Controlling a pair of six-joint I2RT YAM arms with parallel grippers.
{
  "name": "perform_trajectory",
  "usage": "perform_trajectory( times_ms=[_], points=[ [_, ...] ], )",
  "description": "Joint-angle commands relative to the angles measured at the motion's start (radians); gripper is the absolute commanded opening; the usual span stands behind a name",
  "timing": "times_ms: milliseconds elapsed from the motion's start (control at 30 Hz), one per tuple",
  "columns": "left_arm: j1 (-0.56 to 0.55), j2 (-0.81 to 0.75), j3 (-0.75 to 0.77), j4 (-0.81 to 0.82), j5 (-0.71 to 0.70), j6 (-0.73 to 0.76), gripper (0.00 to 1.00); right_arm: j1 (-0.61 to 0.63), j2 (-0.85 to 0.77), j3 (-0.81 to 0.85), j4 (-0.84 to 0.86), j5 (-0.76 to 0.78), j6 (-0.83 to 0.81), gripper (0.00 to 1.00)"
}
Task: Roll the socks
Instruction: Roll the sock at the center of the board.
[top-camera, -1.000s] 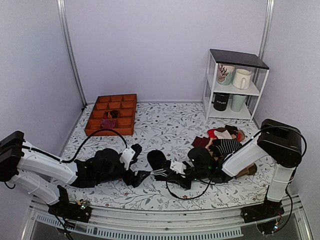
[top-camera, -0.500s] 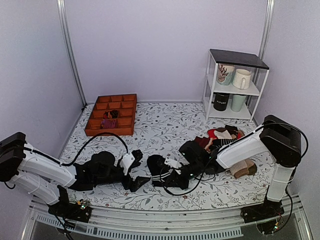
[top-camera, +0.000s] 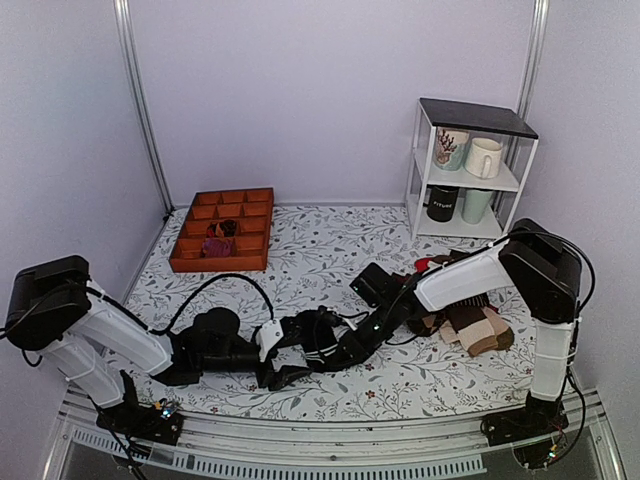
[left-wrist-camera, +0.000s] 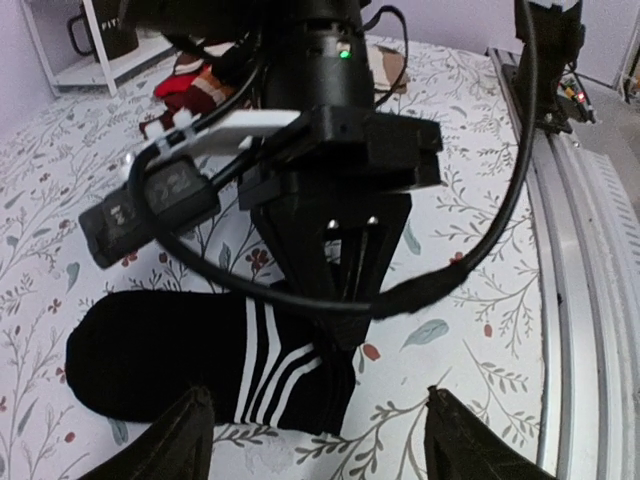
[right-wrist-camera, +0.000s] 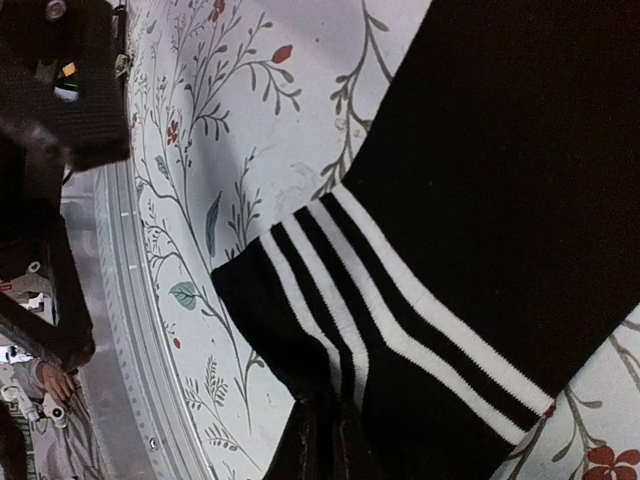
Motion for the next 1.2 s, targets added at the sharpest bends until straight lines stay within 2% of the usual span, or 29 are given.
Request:
perform_trajectory(
  times_ms=[0, 233, 567, 700, 967, 1167],
  points=[
    [-0.019, 0.017, 0.005, 0.094, 0.04, 0.055, 0.73, -0.011, 0.107, 0.017, -0.224, 0.073, 0.036, 0.01],
    [-0.022, 0.11, 0.04, 0.11, 0.117, 0.054, 0.66, -0.016, 0.145, 0.052, -0.267, 0.039, 0.046, 0.01],
    [-0.023, 0.24, 0.022, 0.283, 0.067, 0.049, 0.7, -0.017, 0.143, 0.057, -0.28, 0.029, 0.029, 0.02],
    [-0.024, 0.275, 0.047, 0.285, 0.073, 0.064, 0.71, -0.017, 0.148, 0.056, -0.287, 0.016, 0.024, 0.02],
    [-0.026, 0.344, 0.082, 0.264, 0.09, 0.054, 0.61, -0.019, 0.143, 0.057, -0.306, 0.013, 0.016, 0.02],
    [-0.026, 0.363, 0.131, 0.138, 0.077, 0.047, 0.44, -0.019, 0.141, 0.056, -0.316, 0.002, 0.011, 0.02]
  ],
)
